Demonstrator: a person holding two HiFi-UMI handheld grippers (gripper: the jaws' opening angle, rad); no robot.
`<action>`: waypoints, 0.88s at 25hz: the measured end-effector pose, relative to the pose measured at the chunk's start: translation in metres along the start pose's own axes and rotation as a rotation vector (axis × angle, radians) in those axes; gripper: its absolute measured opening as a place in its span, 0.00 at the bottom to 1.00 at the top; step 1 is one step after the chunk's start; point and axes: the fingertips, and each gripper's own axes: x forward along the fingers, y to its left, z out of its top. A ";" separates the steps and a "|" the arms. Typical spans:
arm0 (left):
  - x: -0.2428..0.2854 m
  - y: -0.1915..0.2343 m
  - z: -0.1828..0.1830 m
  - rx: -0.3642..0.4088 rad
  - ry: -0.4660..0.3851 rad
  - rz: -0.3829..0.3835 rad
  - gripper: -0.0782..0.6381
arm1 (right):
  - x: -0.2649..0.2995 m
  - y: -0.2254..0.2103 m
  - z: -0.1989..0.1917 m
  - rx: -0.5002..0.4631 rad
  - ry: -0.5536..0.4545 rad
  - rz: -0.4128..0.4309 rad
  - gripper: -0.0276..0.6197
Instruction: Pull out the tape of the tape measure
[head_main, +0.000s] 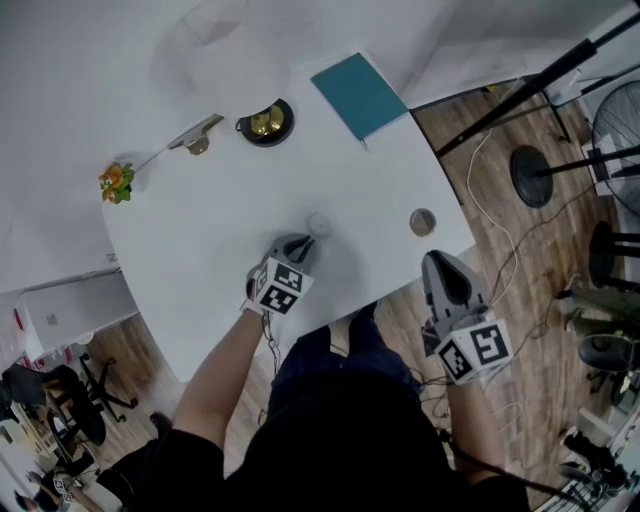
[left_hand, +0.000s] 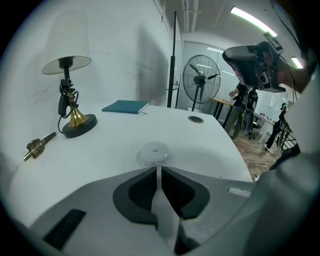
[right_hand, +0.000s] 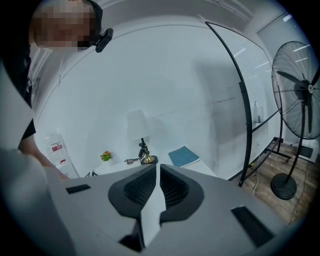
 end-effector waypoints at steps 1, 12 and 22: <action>-0.001 0.001 -0.001 -0.007 -0.002 0.006 0.15 | 0.000 0.001 0.000 -0.001 0.000 0.001 0.09; 0.005 -0.002 0.002 -0.057 -0.005 0.031 0.15 | -0.003 0.000 -0.004 -0.002 0.006 0.000 0.08; 0.008 0.003 0.008 -0.198 -0.014 0.024 0.16 | -0.001 -0.005 -0.007 0.005 0.010 0.004 0.08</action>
